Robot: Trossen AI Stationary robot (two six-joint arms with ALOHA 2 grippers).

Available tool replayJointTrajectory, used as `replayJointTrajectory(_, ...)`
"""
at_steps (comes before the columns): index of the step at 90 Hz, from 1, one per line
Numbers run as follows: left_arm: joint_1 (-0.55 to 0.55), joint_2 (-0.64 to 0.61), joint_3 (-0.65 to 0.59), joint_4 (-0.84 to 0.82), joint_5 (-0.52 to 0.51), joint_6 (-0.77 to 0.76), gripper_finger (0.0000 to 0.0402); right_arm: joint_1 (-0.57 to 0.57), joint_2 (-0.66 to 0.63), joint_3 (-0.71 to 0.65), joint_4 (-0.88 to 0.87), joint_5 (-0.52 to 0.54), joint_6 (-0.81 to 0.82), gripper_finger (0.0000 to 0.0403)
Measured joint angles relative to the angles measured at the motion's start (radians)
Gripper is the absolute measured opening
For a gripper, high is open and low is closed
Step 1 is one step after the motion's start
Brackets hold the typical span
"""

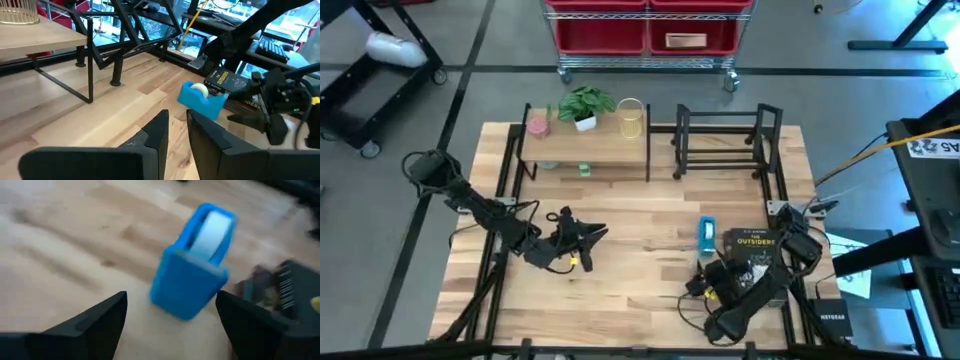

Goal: Stock shelves
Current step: Put the blue tape dispenser under the shelf

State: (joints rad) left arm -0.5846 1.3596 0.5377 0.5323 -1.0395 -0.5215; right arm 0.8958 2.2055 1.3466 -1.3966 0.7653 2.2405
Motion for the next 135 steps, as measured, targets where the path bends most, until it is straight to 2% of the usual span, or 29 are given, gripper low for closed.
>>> replayJointTrajectory(24, -0.002, 0.000, 0.000, 0.006, 0.001, -0.021, 0.0054, -0.053, 0.004, -0.010, 0.034, 0.003, 0.012, 0.0291)
replayJointTrajectory(38, -0.003, 0.000, 0.000, 0.002, 0.007, -0.030, 0.0054, -0.118, 0.005, -0.043, 0.038, -0.046, 0.011, 0.0291)
replayJointTrajectory(60, -0.006, 0.003, 0.000, 0.000, 0.024, -0.029, 0.0054, -0.105, 0.005, -0.047, -0.040, -0.095, 0.008, 0.0291)
replayJointTrajectory(83, -0.008, 0.009, 0.000, -0.001, 0.031, -0.029, 0.0054, -0.104, -0.031, -0.100, -0.048, -0.050, -0.003, 0.0291)
replayJointTrajectory(105, -0.009, 0.015, 0.000, 0.001, 0.032, -0.032, 0.0054, -0.112, -0.103, -0.218, 0.144, 0.037, 0.003, 0.0291)
replayJointTrajectory(135, -0.009, 0.015, 0.000, 0.001, 0.033, -0.033, 0.0054, -0.181, -0.103, -0.236, 0.148, 0.058, 0.013, 0.0289)
